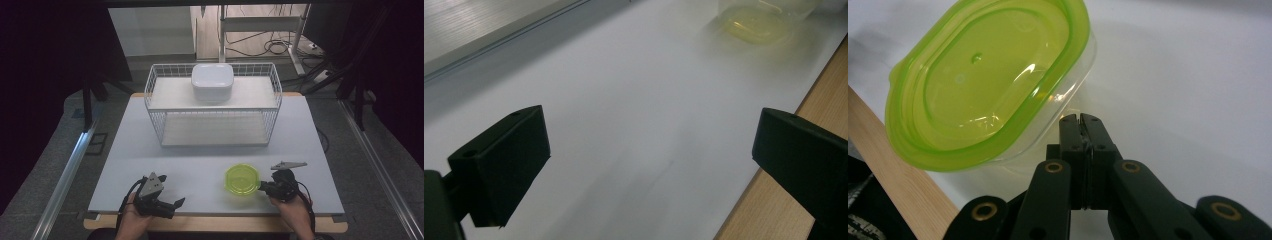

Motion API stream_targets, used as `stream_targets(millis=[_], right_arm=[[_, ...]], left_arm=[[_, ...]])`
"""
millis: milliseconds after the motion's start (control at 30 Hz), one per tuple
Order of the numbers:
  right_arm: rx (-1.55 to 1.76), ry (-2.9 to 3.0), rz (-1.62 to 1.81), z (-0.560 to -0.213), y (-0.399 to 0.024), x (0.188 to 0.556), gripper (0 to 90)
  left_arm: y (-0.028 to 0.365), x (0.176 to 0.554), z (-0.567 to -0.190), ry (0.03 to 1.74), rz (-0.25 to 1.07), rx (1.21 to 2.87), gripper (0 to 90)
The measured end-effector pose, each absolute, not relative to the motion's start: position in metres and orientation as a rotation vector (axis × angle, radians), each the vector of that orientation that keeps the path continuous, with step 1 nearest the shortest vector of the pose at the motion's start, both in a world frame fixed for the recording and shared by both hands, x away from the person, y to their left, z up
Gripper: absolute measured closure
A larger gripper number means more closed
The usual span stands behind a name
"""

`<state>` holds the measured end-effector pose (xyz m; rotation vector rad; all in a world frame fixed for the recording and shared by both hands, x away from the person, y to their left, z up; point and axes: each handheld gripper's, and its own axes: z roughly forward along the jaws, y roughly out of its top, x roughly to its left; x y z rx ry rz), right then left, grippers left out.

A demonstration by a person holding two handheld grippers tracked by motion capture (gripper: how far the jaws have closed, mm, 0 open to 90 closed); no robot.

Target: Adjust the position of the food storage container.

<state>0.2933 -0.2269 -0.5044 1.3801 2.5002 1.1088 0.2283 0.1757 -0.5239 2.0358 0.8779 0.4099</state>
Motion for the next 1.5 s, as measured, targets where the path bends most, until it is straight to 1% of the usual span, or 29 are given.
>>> stream_targets(millis=[333,767,1000,1267,1367,1400,1433,1467,1500], right_arm=[[1.340,2.536,1.153,-0.507,-0.203,0.305,89.2],[1.230,2.608,1.163,-0.510,-0.153,0.321,89.3],[1.206,2.628,1.163,-0.511,-0.142,0.324,89.2],[1.177,2.556,1.132,-0.506,-0.155,0.324,84.1],[1.147,2.512,1.125,-0.499,-0.164,0.321,79.4],[1.147,2.512,1.125,-0.499,-0.164,0.321,79.4],[1.129,2.491,1.115,-0.496,-0.168,0.318,75.9],[1.129,2.491,1.115,-0.496,-0.168,0.318,75.9],[1.113,2.477,1.121,-0.494,-0.171,0.315,72.0]], left_arm=[[0.175,0.228,-0.524,0.875,0.409,2.043,1.7],[0.175,0.228,-0.524,0.873,0.409,2.044,1.7],[0.175,0.228,-0.524,0.873,0.409,2.044,1.7],[0.175,0.228,-0.525,0.870,0.409,2.049,1.8],[0.175,0.228,-0.525,0.872,0.409,2.050,2.1],[0.175,0.228,-0.525,0.873,0.409,2.053,2.1],[0.176,0.228,-0.525,0.878,0.410,2.058,2.4],[0.176,0.228,-0.525,0.878,0.410,2.058,2.7],[0.176,0.228,-0.525,0.883,0.406,2.063,2.8]])
